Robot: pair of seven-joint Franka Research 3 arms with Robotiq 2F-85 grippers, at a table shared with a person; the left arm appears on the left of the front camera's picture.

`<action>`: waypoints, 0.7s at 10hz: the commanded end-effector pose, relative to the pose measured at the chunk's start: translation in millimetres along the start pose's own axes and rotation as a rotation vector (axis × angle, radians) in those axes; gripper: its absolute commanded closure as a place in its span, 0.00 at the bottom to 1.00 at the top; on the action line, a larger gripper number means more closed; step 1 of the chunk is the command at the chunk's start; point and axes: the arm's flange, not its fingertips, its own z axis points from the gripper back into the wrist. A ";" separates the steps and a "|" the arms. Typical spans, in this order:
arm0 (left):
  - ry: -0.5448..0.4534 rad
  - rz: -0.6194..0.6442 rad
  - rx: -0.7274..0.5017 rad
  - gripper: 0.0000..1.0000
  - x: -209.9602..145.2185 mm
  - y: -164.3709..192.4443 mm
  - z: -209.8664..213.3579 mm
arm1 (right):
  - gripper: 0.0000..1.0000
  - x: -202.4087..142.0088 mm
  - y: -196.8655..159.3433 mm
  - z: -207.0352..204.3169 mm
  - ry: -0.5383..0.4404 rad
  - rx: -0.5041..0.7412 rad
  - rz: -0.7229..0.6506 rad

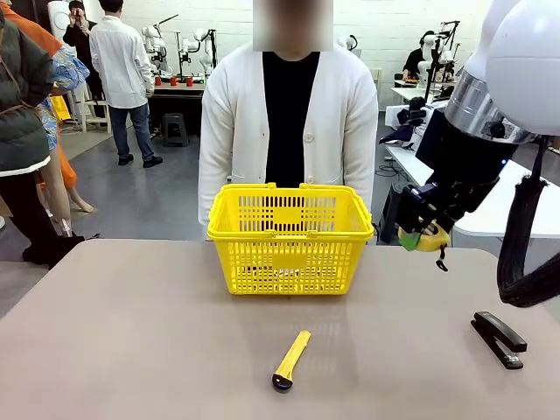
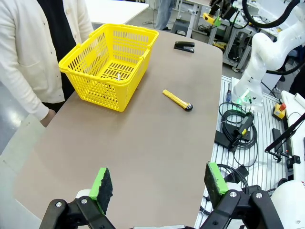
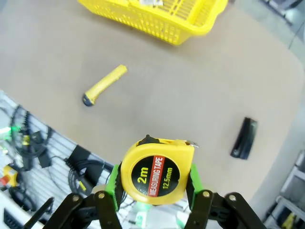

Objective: Place the items the person wants into the basket.
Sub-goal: Pick up the item the person points to and place it in the Market Basket.

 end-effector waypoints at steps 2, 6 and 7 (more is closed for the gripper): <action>-0.003 -0.006 -0.003 0.00 -0.3 -0.6 1.5 | 0.37 120.5 2.9 -18.7 -0.025 0.070 0.094; -0.003 -0.006 -0.003 0.00 -0.3 -0.6 1.5 | 0.37 245.7 42.5 -103.7 -0.049 0.056 0.129; -0.003 -0.006 -0.003 0.00 -0.3 -0.6 1.5 | 0.37 262.0 48.9 -118.1 -0.054 0.050 0.148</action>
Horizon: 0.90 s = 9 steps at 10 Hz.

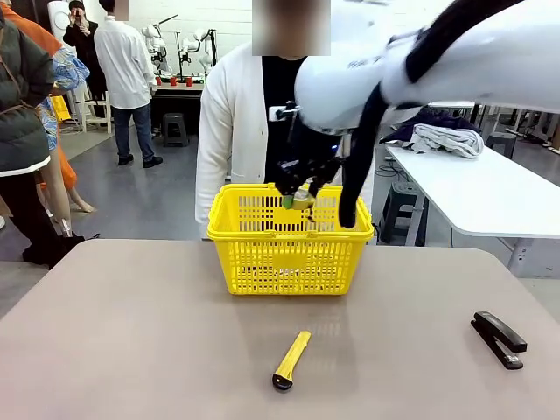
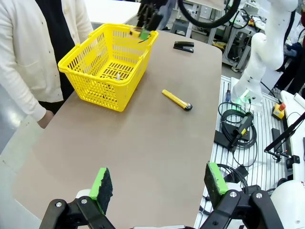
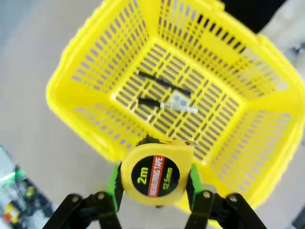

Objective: Place the items the person wants into the basket.
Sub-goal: Pick up the item the person points to and place it in the Market Basket.

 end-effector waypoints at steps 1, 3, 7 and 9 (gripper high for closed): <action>-0.004 -0.007 0.000 0.00 -0.3 -0.4 1.7 | 0.37 31.7 6.3 -1.7 -0.017 -0.048 0.022; -0.004 -0.007 0.000 0.00 -0.3 -0.4 1.7 | 0.37 40.4 -6.5 -16.3 0.007 -0.059 0.007; -0.004 -0.007 0.000 0.00 -0.3 -0.4 1.7 | 0.37 33.5 -1.1 -17.7 -0.012 -0.031 0.033; -0.004 -0.007 0.000 0.00 -0.3 -0.4 1.7 | 0.37 33.5 -1.1 -17.7 -0.012 -0.031 0.033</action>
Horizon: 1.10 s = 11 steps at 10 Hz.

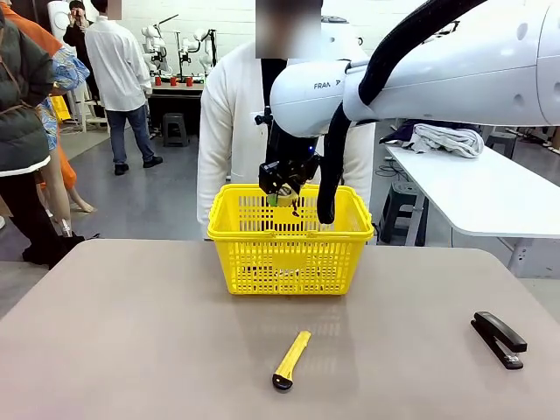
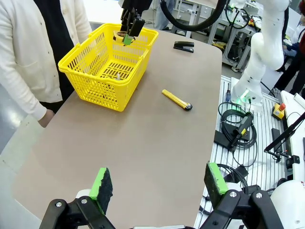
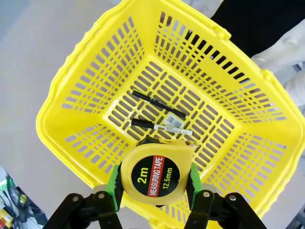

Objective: Place the items the person wants into the basket.
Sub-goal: Pick up the item the person points to and place it in the Market Basket.

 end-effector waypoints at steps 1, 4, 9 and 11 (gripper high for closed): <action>-0.004 -0.008 0.000 0.00 0.0 -0.5 1.5 | 0.37 0.0 -0.3 0.0 0.000 0.000 0.000; -0.004 -0.008 0.000 0.00 0.0 -0.5 1.5 | 0.37 -4.6 -18.0 -28.0 0.040 0.033 0.002; -0.004 -0.008 0.000 0.00 0.0 -0.5 1.5 | 0.37 -12.3 -25.8 -93.3 0.155 0.053 -0.002; -0.004 -0.008 0.000 0.00 0.0 -0.5 1.5 | 0.37 -16.0 -28.8 -110.9 0.191 0.057 -0.015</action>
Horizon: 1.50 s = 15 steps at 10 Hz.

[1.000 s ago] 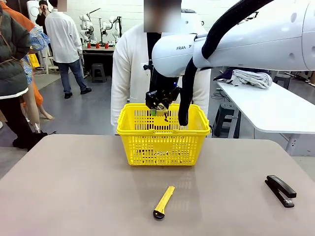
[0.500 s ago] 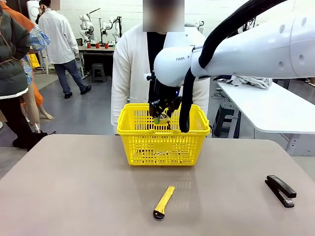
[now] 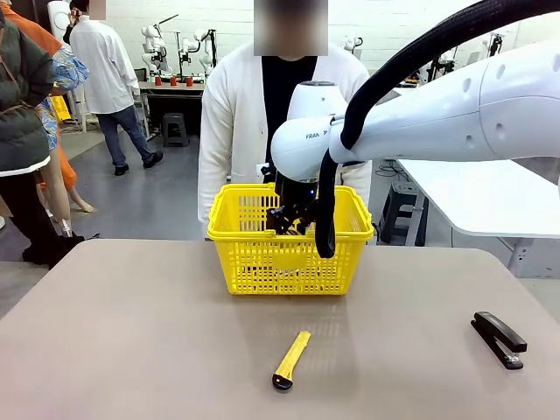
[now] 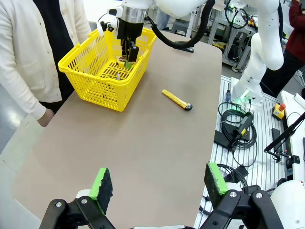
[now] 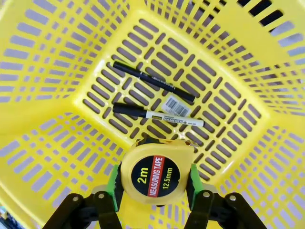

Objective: Place the items the person wants into the basket.
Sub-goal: Pick up the item the person points to and place it in the Market Basket.

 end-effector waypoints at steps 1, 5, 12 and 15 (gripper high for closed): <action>-0.004 -0.008 0.000 0.00 0.0 -0.5 1.4 | 0.37 0.1 -7.5 -4.8 0.029 0.011 -0.005; -0.004 -0.008 0.000 0.00 0.0 -0.5 1.4 | 0.00 1.4 -6.6 1.5 0.007 0.028 0.007; -0.004 -0.008 0.000 0.00 0.0 -0.5 1.4 | 0.00 -7.7 -9.7 46.7 -0.025 0.069 -0.010; -0.004 -0.008 0.000 0.00 0.0 -0.5 1.4 | 0.00 -78.6 -26.1 173.1 -0.123 0.065 0.001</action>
